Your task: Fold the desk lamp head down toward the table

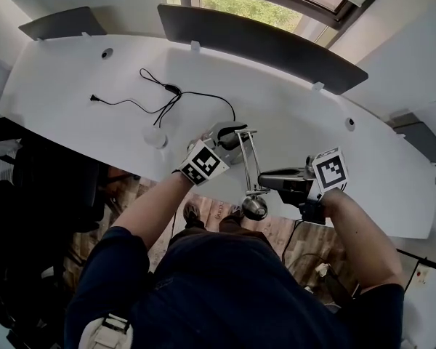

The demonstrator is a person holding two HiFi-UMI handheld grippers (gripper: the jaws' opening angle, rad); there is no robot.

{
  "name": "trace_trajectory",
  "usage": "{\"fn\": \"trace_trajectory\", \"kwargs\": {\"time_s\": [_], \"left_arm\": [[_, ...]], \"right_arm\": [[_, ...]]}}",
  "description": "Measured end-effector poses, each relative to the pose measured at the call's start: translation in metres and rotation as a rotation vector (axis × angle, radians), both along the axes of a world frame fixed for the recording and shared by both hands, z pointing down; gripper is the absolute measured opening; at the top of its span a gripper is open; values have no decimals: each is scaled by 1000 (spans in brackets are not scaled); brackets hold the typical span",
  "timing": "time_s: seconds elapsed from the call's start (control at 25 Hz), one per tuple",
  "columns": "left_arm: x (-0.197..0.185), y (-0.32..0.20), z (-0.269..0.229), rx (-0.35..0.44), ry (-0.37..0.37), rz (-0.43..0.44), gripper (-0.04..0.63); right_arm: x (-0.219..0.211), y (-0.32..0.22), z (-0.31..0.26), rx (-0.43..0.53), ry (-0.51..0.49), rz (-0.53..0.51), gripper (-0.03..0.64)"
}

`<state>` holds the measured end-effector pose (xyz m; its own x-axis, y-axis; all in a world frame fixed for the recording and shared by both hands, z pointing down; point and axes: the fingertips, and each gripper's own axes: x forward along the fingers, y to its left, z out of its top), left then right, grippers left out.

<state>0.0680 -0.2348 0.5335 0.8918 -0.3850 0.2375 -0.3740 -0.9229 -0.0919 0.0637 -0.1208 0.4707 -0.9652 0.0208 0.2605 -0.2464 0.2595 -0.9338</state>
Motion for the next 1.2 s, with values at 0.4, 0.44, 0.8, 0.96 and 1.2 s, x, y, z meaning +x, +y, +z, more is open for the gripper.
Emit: {"fn": "trace_trajectory", "kwargs": {"time_s": [0.4, 0.44, 0.8, 0.96, 1.2], "left_arm": [[4, 3, 6, -19, 1, 168, 118], [4, 3, 6, -19, 0, 185, 118], [4, 4, 10, -74, 34, 269, 120], [5, 5, 13, -87, 32, 288, 120], [7, 5, 15, -101, 31, 301, 120]], "right_arm": [[1, 5, 36, 41, -2, 31, 38], [1, 5, 38, 47, 1, 34, 38], [-6, 3, 57, 148, 52, 21, 44], [-11, 0, 65, 242, 107, 11, 34], [-10, -3, 83, 313, 166, -8, 34]]}}
